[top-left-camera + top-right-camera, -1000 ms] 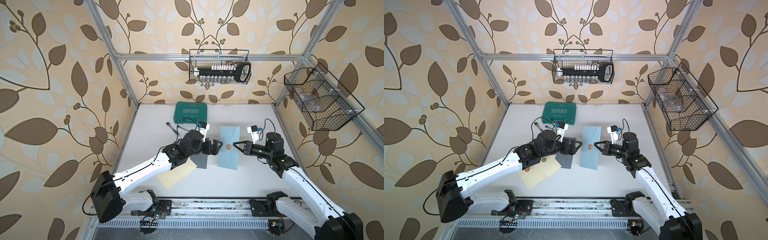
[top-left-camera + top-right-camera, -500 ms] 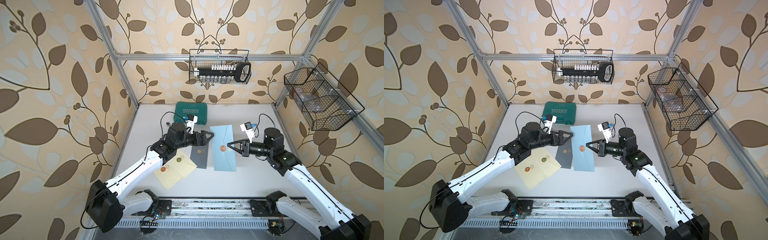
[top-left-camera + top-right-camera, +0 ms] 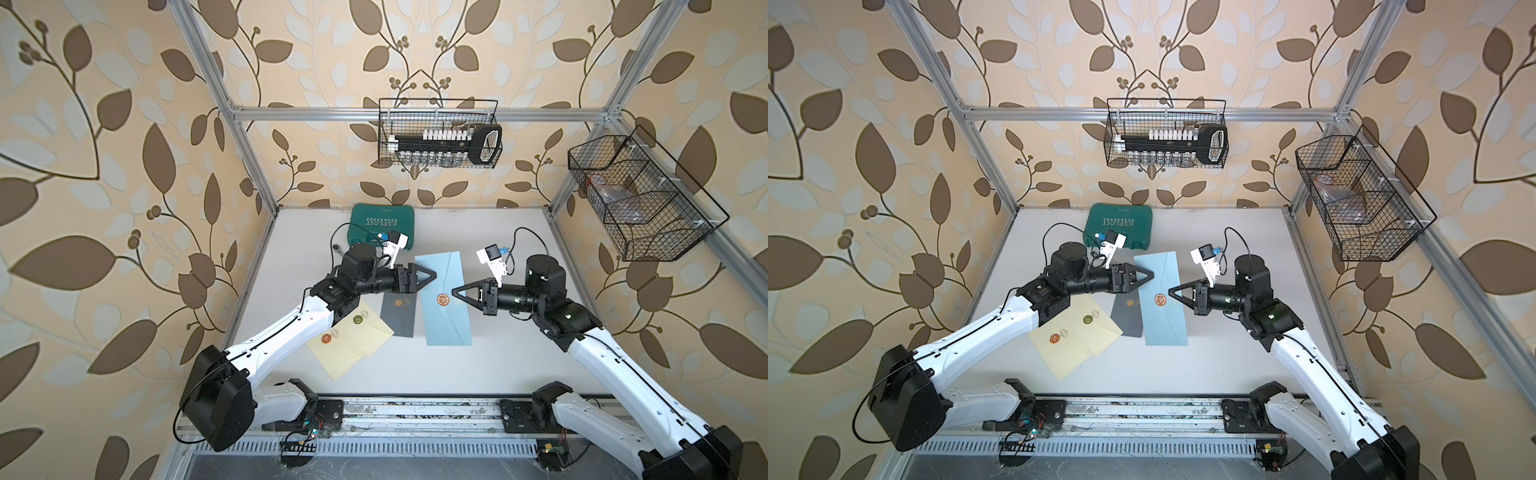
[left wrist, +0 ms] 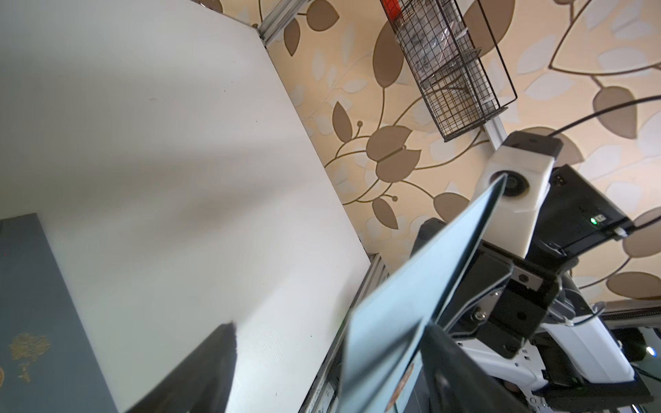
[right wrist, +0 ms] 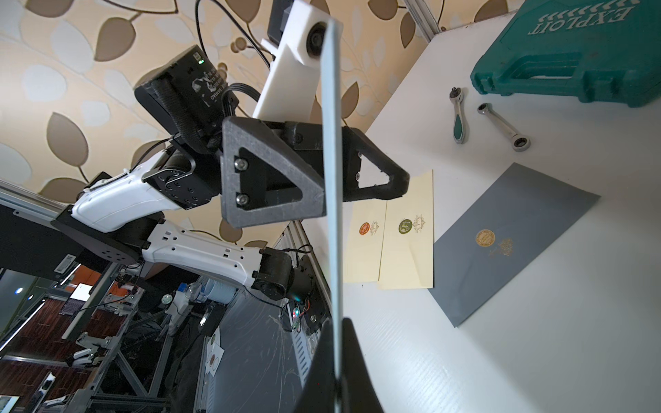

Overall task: Open the envelope
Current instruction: Pick up the envelope from the center of the board.

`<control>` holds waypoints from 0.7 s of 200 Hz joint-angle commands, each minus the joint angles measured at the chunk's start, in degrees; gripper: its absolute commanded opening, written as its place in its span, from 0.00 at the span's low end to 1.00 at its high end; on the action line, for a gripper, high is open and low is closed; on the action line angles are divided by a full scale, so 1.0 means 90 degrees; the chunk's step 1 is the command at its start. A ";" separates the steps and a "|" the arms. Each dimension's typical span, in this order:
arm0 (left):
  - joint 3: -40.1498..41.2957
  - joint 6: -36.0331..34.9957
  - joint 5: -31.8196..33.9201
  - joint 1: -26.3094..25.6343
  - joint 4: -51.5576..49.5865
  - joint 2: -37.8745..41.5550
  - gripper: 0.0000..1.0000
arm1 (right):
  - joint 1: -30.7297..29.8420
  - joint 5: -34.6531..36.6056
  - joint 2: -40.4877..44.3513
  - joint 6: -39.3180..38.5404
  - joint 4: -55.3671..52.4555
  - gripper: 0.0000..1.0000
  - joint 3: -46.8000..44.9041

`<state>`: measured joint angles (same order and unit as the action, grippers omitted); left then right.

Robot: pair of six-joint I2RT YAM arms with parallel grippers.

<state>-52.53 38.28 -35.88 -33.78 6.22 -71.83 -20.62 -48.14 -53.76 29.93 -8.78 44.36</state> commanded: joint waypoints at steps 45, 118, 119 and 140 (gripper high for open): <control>-0.0315 0.0096 -0.0546 -0.0016 0.0477 0.0151 0.64 | -0.0035 -0.0010 -0.0216 -0.0031 0.0261 0.00 0.0161; -0.0423 0.0015 -0.0657 -0.0013 0.0372 0.0380 0.47 | 0.0013 -0.0331 -0.0362 0.0116 0.0664 0.00 0.0154; -0.0423 0.0009 -0.0659 -0.0010 0.0373 0.0387 0.47 | 0.0015 -0.0342 -0.0364 0.0124 0.0678 0.00 0.0157; -0.0422 -0.0043 -0.0616 -0.0012 0.0339 0.0542 0.43 | 0.0085 -0.0475 -0.0471 0.0257 0.0874 0.00 0.0232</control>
<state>-53.87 39.00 -39.57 -33.76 7.51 -70.41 -20.45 -49.95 -56.93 30.89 -4.34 44.38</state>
